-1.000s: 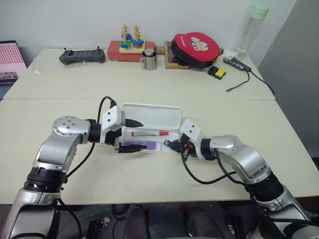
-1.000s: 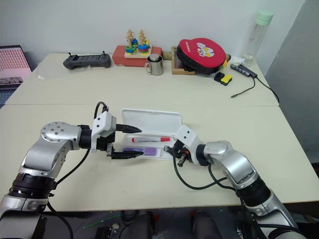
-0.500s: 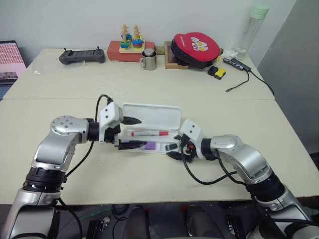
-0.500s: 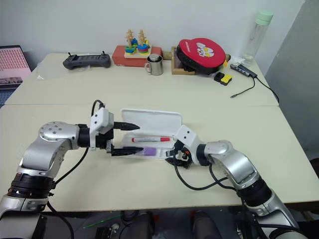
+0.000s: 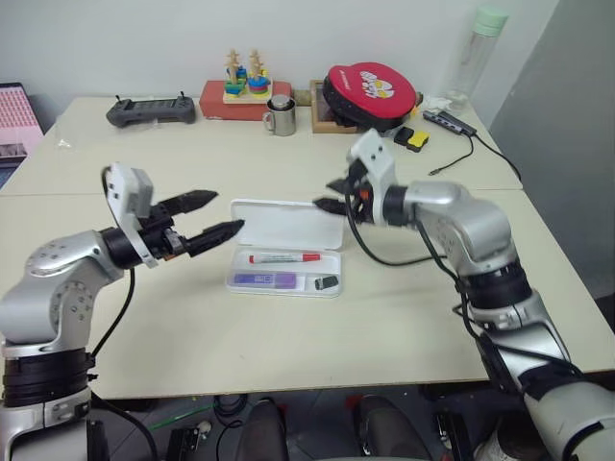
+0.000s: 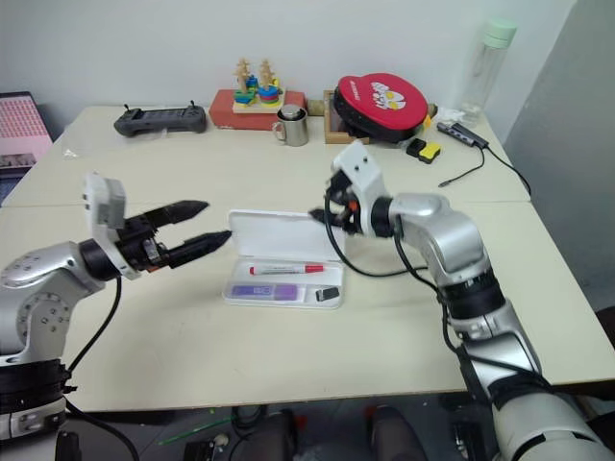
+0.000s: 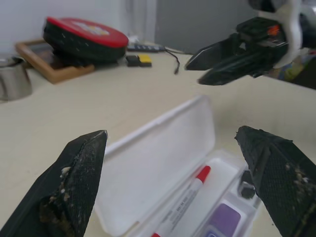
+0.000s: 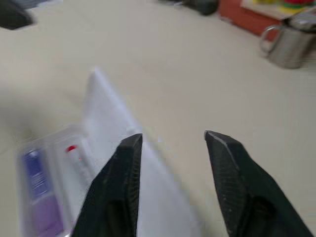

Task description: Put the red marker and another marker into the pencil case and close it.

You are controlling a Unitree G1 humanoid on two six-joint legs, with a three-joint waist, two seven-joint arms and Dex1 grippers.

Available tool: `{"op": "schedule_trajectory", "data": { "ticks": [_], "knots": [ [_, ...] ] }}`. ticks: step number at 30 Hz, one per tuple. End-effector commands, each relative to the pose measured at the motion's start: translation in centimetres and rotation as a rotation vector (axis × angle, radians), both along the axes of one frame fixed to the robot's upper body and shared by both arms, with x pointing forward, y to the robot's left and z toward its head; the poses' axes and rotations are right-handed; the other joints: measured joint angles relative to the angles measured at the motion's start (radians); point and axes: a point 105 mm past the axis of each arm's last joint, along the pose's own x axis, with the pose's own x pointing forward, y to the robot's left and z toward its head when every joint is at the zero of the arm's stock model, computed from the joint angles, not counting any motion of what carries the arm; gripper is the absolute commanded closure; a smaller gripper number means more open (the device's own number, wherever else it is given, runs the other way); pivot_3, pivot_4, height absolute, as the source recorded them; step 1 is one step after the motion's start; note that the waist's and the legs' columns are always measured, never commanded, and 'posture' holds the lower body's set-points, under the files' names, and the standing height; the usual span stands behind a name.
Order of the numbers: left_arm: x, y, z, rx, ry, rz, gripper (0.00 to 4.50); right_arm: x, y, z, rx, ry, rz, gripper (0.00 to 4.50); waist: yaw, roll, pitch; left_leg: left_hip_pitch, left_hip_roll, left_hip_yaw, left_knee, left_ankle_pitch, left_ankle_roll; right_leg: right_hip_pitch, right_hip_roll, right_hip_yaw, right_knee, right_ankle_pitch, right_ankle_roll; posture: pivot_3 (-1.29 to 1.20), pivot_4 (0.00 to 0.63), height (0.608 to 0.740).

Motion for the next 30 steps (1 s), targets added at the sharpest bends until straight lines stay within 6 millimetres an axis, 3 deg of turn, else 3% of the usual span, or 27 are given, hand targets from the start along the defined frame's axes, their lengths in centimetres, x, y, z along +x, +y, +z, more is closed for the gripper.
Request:
{"op": "schedule_trajectory", "data": {
  "ticks": [1,5,6,9,18,23,27,30],
  "knots": [
    [-0.9,0.7,2.6,-0.079,-0.088,0.012,0.00,0.9,0.5,1.4,0.034,-0.031,-0.023,3.43,0.005,0.000,0.000,-0.001,0.000,0.000,0.000,0.000,0.000,0.000,0.000,0.000,0.000,0.001,-0.002,0.00,0.150,0.740],
    [-1.0,1.1,2.5,-0.078,-0.090,0.038,0.00,1.3,1.0,1.1,0.016,-0.024,-0.020,4.45,0.006,0.000,0.000,-0.002,0.000,0.000,-0.002,0.000,0.000,-0.001,0.000,-0.001,-0.001,0.000,-0.004,0.00,0.150,0.740],
    [-1.1,1.1,2.4,-0.079,-0.088,0.036,0.00,1.5,1.1,-0.1,-0.040,-0.011,-0.016,4.49,0.006,0.000,0.000,-0.001,0.000,0.000,-0.002,0.000,0.000,-0.001,0.000,-0.001,-0.001,0.000,-0.004,0.00,0.150,0.740],
    [-1.5,1.1,2.0,-0.064,-0.076,0.032,0.00,1.5,1.1,-2.1,-0.129,0.018,0.002,4.49,0.003,0.000,0.000,-0.001,0.000,0.000,-0.002,0.000,0.000,-0.001,0.000,-0.001,0.000,0.000,-0.004,0.00,0.150,0.740],
    [-1.8,0.6,1.5,-0.033,-0.051,-0.007,0.00,-0.4,1.3,-2.6,-0.171,0.023,0.114,4.49,0.002,0.000,0.000,-0.001,0.000,0.000,-0.002,0.000,0.000,-0.001,0.000,-0.001,0.000,0.000,-0.004,0.00,0.150,0.740],
    [-1.8,0.3,1.0,0.004,-0.032,-0.024,0.00,-2.7,1.7,-2.3,-0.178,0.009,0.217,4.49,0.002,0.000,0.000,-0.001,0.000,0.000,-0.002,0.000,0.000,-0.001,0.000,-0.001,0.000,0.000,-0.004,0.00,0.150,0.740],
    [-1.9,0.2,0.0,0.060,0.000,-0.036,0.00,-4.2,1.9,-3.5,-0.221,0.022,0.271,4.49,0.002,0.000,0.000,-0.001,0.000,0.000,-0.002,0.000,0.000,-0.001,0.000,-0.001,0.000,0.000,-0.004,0.00,0.150,0.740],
    [-2.1,0.6,-0.6,0.099,0.024,-0.035,0.00,-5.8,2.1,-5.6,-0.264,0.055,0.305,4.49,0.002,0.000,0.000,-0.001,0.000,0.000,-0.002,0.000,0.000,-0.001,0.000,-0.001,0.000,-0.001,-0.003,0.00,0.150,0.740]
  ]
}}
